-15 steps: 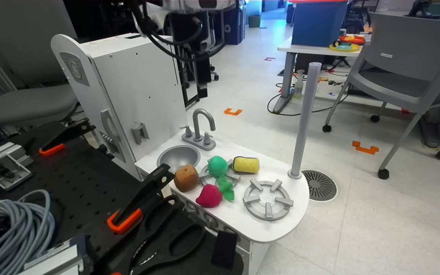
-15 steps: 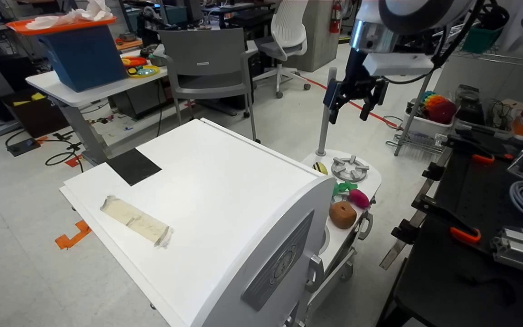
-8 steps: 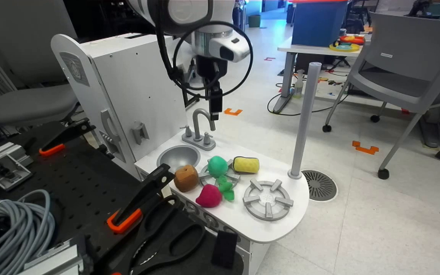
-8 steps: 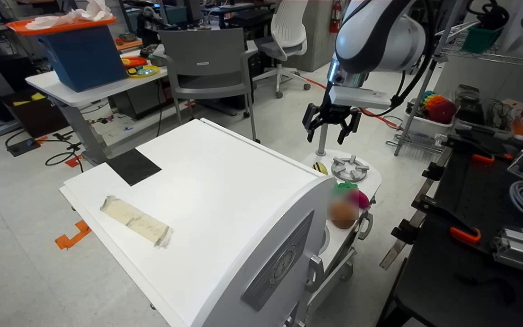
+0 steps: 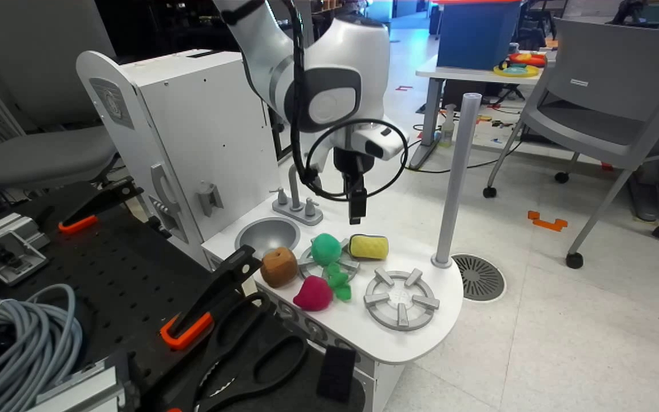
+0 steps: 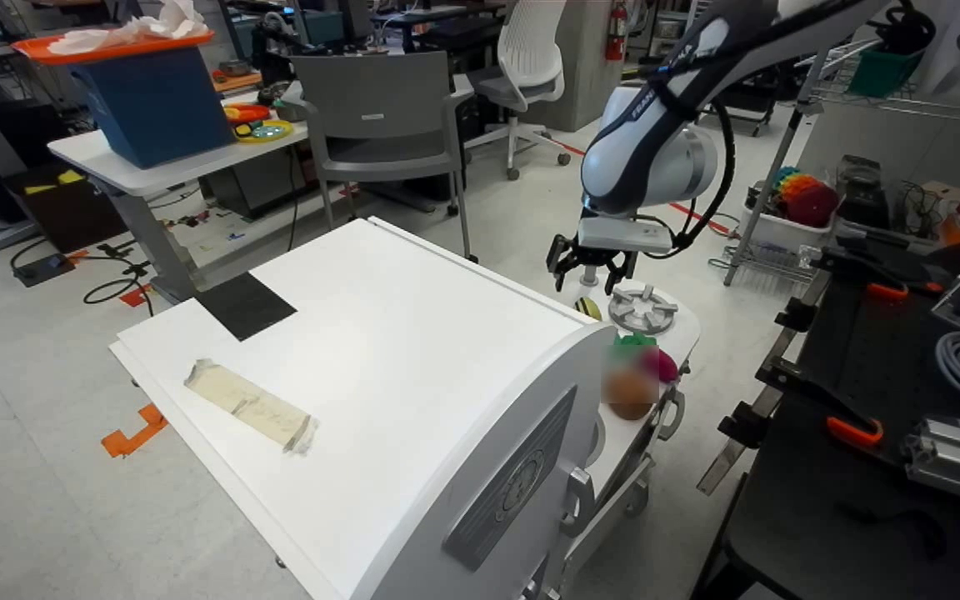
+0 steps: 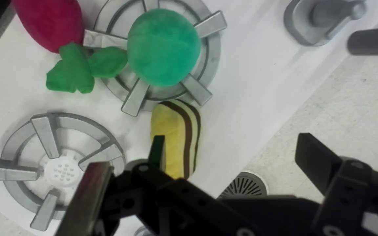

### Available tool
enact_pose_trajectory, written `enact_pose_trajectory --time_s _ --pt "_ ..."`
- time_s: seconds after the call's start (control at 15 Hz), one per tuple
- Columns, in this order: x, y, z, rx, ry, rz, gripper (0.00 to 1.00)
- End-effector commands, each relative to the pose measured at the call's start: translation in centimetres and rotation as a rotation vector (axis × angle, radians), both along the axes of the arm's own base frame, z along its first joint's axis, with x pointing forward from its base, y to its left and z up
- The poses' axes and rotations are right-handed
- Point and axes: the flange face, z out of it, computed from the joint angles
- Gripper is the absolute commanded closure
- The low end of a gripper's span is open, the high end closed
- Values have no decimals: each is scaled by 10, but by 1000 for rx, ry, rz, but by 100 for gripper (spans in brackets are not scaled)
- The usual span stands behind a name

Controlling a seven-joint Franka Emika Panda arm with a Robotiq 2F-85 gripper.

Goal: Pick up the yellow plush toy and place it on the plate of the stove

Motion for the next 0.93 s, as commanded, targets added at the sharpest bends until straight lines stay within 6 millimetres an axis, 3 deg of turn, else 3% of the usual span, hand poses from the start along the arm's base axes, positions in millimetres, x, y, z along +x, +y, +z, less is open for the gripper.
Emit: enact_pose_trajectory --time_s 0.0,0.33,0.4,0.47,0.53,0.87 --pt "15 -1 -53 -76 26 -37 0" --pt "23 3 -95 -149 36 -52 0" --pt "27 3 -98 -159 35 -58 25" --pt "29 2 -99 -167 37 -62 28" --pt "26 0 -84 -171 39 -68 34" --pt "32 -2 -70 -93 79 -62 73"
